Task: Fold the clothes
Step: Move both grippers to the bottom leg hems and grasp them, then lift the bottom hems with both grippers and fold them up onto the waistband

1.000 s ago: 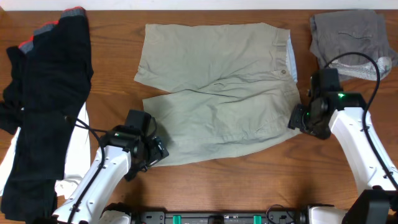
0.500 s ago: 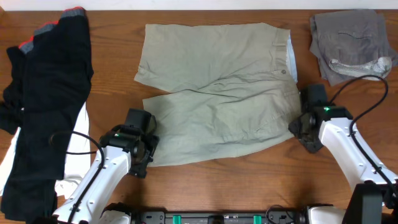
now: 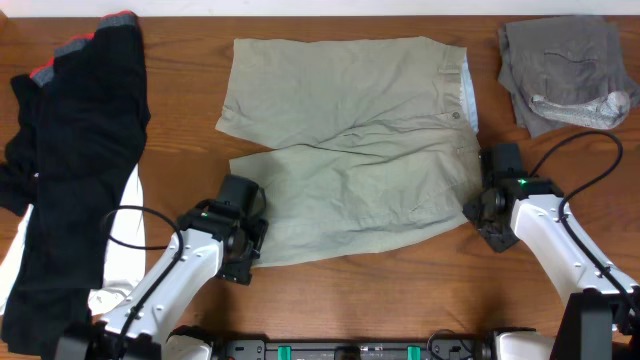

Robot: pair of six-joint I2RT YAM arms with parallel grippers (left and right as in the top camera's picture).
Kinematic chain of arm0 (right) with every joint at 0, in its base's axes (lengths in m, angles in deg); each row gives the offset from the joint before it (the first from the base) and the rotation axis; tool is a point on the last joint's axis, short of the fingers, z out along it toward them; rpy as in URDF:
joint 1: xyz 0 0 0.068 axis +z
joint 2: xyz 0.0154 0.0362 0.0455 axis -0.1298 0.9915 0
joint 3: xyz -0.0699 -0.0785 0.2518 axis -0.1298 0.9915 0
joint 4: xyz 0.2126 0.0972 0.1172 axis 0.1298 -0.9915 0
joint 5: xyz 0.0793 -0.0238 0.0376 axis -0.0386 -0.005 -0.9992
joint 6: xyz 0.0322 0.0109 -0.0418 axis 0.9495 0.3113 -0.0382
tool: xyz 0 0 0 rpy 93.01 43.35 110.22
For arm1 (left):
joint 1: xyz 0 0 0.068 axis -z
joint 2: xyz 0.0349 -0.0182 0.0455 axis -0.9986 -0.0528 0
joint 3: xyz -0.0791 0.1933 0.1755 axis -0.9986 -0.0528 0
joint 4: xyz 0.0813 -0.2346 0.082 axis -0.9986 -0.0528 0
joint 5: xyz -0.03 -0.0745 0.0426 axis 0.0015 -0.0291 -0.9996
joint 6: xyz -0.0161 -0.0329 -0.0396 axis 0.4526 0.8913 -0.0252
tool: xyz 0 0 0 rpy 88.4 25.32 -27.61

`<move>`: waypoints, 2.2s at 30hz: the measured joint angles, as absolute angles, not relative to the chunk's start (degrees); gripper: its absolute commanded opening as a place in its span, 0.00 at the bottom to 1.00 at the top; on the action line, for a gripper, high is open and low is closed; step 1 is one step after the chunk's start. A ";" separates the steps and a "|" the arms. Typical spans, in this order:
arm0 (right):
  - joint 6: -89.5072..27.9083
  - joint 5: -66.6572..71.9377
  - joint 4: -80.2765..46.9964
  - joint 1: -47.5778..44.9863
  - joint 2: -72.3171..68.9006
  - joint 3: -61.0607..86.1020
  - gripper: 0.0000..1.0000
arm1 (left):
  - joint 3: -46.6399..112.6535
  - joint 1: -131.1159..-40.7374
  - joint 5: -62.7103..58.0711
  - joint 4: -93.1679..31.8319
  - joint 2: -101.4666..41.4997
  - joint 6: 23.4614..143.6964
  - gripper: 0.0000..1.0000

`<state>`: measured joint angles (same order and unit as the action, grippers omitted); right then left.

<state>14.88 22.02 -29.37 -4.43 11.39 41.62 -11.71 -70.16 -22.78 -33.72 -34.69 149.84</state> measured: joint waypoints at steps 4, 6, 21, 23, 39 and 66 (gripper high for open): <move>14.88 21.62 -29.77 -4.41 11.39 41.62 0.49 | -11.71 -70.03 -21.71 -32.86 -37.08 150.71 0.61; 14.86 21.58 -30.07 -4.43 11.39 41.62 0.49 | -11.71 -70.03 -21.12 -32.25 -38.52 150.65 0.59; 13.24 20.92 -30.64 -4.41 11.39 41.62 0.47 | -11.69 -69.98 -19.48 -31.01 -40.05 150.60 0.06; 12.78 20.77 -30.16 -4.43 11.39 41.65 0.47 | -11.69 -69.98 -19.39 -31.01 -40.05 150.60 0.06; 9.96 20.70 -17.11 -4.41 11.39 45.99 0.49 | -11.69 -69.98 -19.32 -30.79 -40.05 150.17 0.06; 4.41 21.36 -2.58 -4.41 16.64 48.66 0.01 | -11.56 -69.98 -18.71 -30.07 -39.74 144.59 0.06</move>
